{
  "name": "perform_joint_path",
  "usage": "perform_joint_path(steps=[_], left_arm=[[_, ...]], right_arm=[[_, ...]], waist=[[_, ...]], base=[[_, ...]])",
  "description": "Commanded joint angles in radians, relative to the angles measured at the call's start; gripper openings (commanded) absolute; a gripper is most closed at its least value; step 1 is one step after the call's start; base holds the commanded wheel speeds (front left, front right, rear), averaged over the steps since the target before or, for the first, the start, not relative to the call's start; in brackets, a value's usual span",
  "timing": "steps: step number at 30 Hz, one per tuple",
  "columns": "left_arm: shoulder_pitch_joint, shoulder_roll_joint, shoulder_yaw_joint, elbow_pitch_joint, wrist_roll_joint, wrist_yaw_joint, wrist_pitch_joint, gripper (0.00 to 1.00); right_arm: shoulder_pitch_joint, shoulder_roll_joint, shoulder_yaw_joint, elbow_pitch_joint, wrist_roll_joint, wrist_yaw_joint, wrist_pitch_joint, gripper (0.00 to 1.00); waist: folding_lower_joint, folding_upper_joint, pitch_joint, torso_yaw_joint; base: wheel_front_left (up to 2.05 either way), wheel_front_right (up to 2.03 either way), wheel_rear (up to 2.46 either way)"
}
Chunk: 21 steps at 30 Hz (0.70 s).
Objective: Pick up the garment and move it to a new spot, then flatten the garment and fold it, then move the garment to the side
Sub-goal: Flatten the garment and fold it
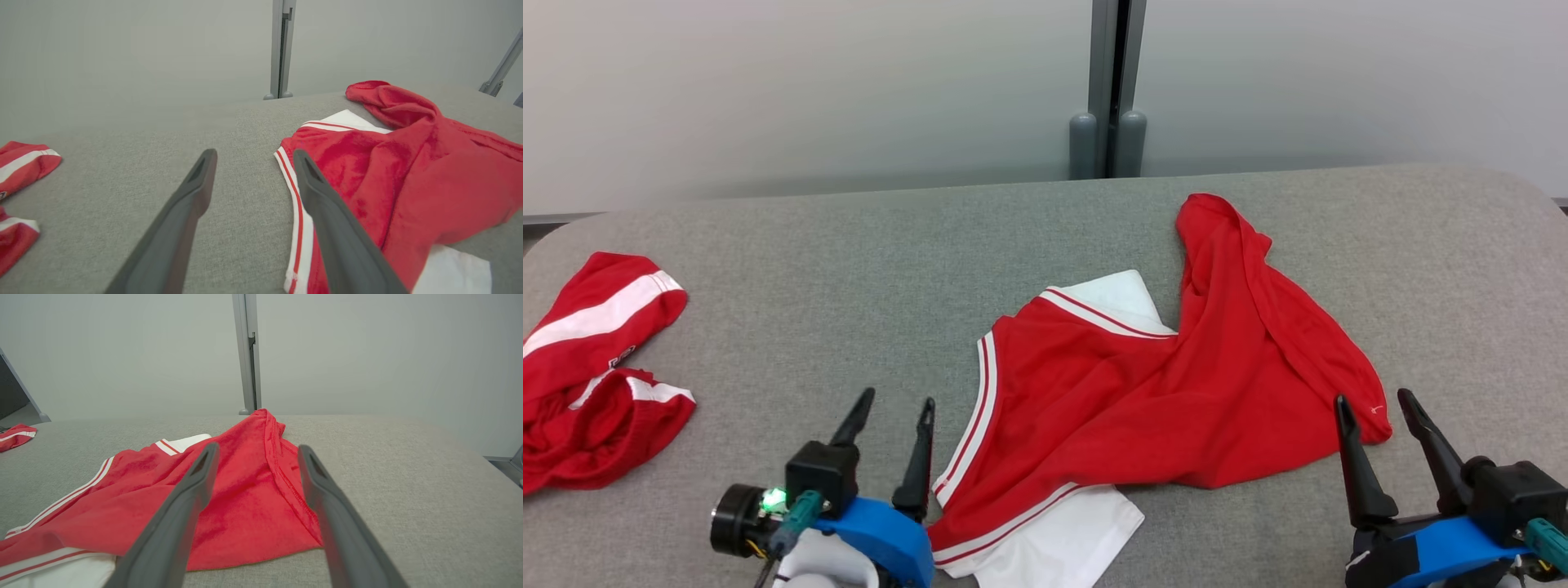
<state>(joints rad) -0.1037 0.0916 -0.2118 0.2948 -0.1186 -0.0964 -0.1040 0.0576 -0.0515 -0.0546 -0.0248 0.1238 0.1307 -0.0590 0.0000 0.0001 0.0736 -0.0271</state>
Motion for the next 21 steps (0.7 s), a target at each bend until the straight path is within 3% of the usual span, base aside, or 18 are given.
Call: perform_joint_path(steps=[1,21], left_arm=[[-0.009,0.005,-0.009,0.011,0.002,-0.003,0.011,1.0],[-0.014,0.027,-0.151,0.254,-0.015,-0.029,0.122,1.0]], right_arm=[[-0.01,0.001,0.0,0.004,0.008,0.0,-0.005,1.0],[-0.048,0.001,0.0,0.055,0.025,0.0,-0.036,1.0]], waist=[[0.0,-0.0001,0.002,-0.002],[0.0,-0.0001,0.044,-0.038]], base=[[0.0,0.0,0.0],[0.0,0.0,0.0]])
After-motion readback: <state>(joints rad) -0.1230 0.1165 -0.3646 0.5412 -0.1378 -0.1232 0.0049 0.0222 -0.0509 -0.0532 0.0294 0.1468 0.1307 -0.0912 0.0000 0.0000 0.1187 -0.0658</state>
